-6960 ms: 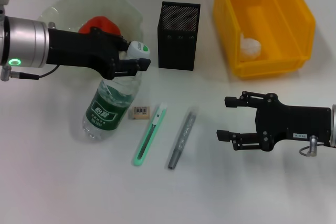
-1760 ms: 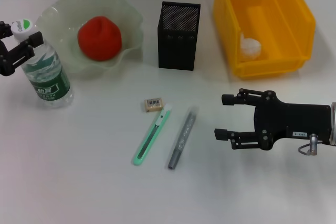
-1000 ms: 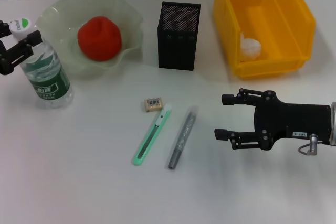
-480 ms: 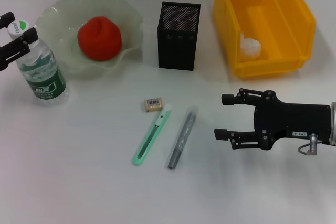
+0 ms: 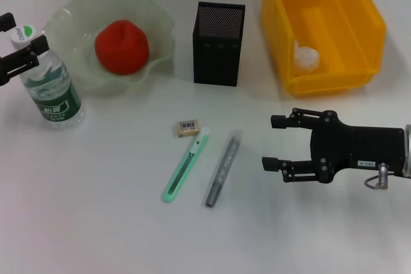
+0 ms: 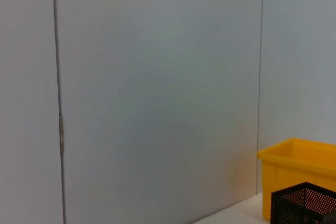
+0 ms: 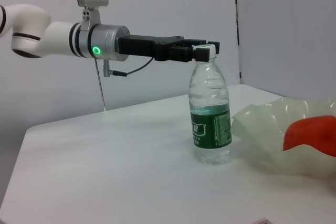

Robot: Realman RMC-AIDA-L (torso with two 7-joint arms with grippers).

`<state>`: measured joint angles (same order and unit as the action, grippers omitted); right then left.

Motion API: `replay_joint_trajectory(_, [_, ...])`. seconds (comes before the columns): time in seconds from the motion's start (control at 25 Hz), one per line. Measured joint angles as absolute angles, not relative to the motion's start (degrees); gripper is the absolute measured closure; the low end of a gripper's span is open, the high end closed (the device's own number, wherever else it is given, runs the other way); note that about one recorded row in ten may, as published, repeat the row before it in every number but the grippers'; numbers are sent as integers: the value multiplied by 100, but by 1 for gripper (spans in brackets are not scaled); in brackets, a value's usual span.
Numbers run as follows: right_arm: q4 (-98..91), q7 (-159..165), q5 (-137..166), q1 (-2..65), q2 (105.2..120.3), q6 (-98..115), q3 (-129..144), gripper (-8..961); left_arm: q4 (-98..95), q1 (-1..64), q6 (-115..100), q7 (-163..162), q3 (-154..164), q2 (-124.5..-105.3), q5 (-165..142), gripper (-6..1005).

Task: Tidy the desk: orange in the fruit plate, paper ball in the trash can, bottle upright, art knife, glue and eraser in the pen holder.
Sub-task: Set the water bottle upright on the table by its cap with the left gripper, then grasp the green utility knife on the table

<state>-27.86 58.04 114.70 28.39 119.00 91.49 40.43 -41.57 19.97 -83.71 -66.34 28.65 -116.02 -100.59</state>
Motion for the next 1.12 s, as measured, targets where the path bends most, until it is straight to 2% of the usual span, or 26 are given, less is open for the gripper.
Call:
replay_joint_trajectory(0.36, [-2786,5814,11470,2843,11900,9149,4043,137,-4157,2012,-8543,-6745,2866,-11597,-9884,201])
replay_joint_trajectory(0.68, [-2786,5812,11470,2847,11900,9153,4044,137,-4051,1995,-9504,-7493,2865,-11428,-8881,201])
replay_joint_trajectory(1.12, [-2786,5832,11423,2848,11900,9159,4036,137,-3822,2073,-10743,-7721,3405,-11420,-8756,200])
